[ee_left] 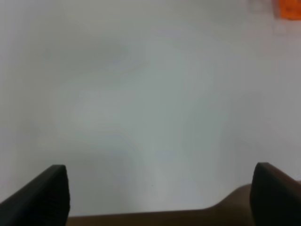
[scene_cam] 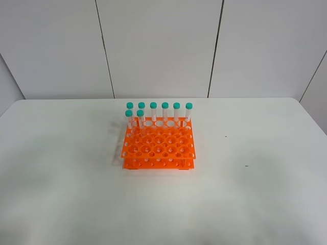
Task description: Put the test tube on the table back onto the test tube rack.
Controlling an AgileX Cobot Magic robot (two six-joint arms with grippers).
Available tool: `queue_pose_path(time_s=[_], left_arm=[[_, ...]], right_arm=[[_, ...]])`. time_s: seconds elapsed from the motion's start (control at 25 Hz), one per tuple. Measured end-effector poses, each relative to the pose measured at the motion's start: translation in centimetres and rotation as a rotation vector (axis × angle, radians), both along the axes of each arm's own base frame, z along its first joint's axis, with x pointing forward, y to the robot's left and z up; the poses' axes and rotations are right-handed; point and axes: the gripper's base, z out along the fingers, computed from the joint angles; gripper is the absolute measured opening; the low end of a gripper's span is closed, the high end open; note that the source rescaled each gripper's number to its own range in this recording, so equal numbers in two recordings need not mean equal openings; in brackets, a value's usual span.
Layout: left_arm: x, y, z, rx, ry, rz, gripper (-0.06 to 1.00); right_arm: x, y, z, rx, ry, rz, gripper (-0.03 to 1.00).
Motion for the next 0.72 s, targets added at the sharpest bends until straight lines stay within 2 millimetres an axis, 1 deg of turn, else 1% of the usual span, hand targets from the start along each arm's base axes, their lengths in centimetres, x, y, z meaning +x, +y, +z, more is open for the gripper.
queue_pose_path(time_s=[0.36, 0.72], left_arm=[[-3.3, 0.0, 0.3, -0.003, -0.215, 0.001, 1.0], [-3.4, 0.0, 0.3, -0.012, -0.223, 0.007, 1.0]], right_arm=[[0.0, 0.0, 0.0, 0.0, 0.0, 0.0, 1.0], [0.0, 0.0, 0.0, 0.0, 0.0, 0.0, 1.0]])
